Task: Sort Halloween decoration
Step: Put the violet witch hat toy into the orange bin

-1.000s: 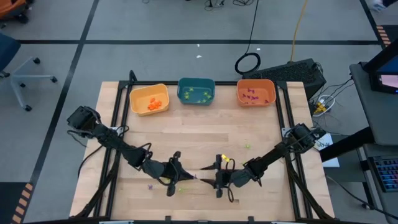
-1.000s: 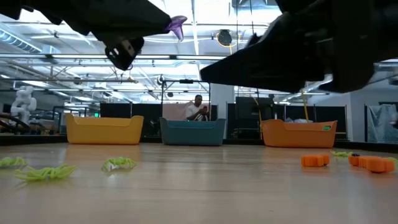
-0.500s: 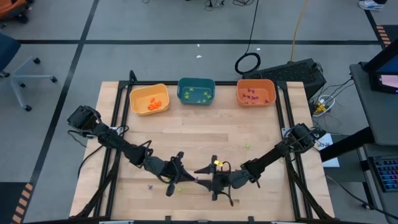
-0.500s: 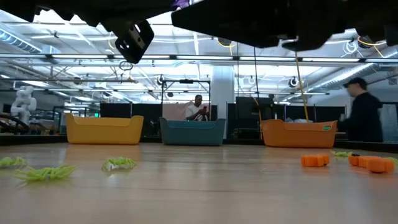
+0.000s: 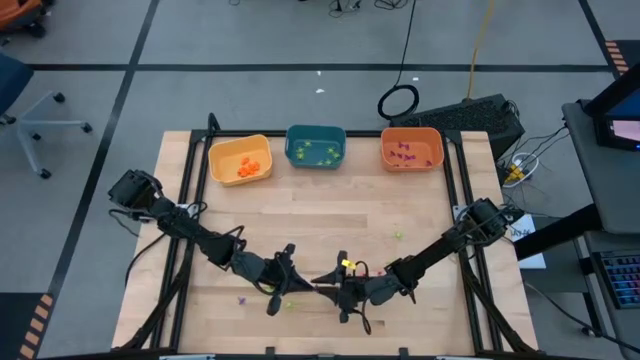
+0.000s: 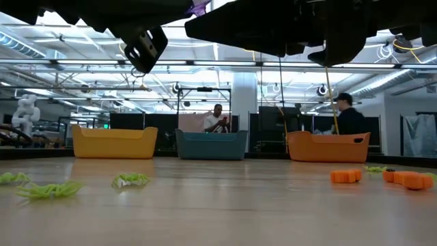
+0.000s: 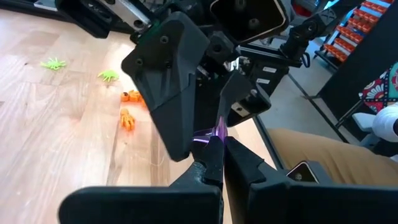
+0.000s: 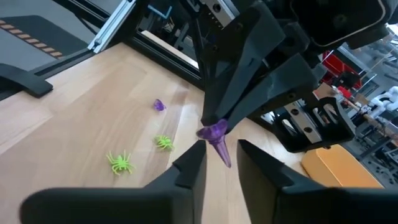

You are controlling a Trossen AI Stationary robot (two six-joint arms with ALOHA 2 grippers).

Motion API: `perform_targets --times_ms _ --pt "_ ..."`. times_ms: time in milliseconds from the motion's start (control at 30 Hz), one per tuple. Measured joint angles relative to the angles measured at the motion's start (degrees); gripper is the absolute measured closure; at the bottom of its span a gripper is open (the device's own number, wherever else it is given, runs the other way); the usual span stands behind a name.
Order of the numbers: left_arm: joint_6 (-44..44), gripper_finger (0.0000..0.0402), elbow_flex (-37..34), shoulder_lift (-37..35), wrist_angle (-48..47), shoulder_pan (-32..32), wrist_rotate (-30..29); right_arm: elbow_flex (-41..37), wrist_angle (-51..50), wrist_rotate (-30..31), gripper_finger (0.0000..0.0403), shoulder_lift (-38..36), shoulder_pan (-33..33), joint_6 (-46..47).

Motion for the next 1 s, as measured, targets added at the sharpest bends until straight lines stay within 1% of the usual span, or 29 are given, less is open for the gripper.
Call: perform_targets --times_ms 400,500,600,700,800,1000 --pt "-0.1 0.0400 0.0 0.0 -0.9 0.0 -0.2 0.0 -0.9 -0.3 0.0395 0.0 0.0 -0.1" --pt "-0.1 0.0400 0.0 0.0 -1.3 0.0 -0.6 0.0 -1.6 -0.3 0.0399 0.0 0.0 -0.1" --pt "-0.8 0.0400 0.0 0.0 -1.3 -0.1 -2.4 0.0 -2.2 -0.2 0.0400 0.0 0.0 0.0" --pt "0.2 0.0397 0.0 0.0 -1.3 -0.1 -2.7 0.0 -2.5 -0.1 0.0401 0.0 0.0 0.1" --pt "0.4 0.0370 0.0 0.0 -1.2 0.0 -2.7 0.0 -2.8 -0.2 0.0402 0.0 0.0 0.9" --pt "3.1 0.0269 0.0 -0.1 -1.1 0.0 -3.5 0.0 -3.1 -0.2 0.0402 0.0 0.0 4.2"
